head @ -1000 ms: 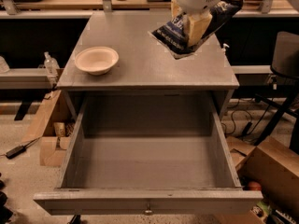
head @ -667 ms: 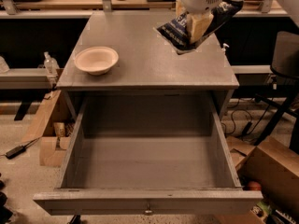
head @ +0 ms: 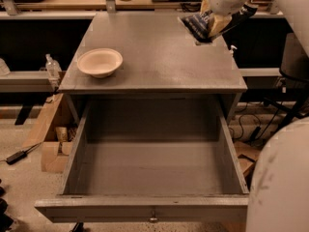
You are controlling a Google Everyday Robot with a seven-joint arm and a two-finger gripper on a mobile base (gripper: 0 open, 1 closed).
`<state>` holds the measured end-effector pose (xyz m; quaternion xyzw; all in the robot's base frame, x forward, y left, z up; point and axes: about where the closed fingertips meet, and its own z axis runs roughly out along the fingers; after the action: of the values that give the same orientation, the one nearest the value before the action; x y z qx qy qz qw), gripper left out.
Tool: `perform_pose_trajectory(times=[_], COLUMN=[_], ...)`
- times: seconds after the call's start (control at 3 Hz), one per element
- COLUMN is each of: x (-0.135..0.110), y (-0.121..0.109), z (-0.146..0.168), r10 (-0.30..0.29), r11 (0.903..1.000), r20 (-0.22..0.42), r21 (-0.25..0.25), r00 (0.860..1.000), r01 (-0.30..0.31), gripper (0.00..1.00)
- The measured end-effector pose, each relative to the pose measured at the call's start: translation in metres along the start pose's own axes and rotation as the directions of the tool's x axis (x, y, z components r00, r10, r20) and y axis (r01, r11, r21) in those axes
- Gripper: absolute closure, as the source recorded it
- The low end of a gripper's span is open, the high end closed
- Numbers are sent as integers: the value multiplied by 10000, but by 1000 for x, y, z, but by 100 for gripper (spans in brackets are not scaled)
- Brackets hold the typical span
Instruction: Pick blue chip bag from top drawer and place on counter
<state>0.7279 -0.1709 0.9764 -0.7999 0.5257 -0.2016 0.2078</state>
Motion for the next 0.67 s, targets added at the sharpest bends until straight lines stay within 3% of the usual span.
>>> perform_pose_trajectory(times=[0.33,0.67], x=[21,18], y=[-18,-37], z=[37,76], r10=[555,748], r11=[9937,9834], r20=[649,1550], r21=[935,1522], r00=[9963,9851], r01=[-615,-987], gripper=[100,100])
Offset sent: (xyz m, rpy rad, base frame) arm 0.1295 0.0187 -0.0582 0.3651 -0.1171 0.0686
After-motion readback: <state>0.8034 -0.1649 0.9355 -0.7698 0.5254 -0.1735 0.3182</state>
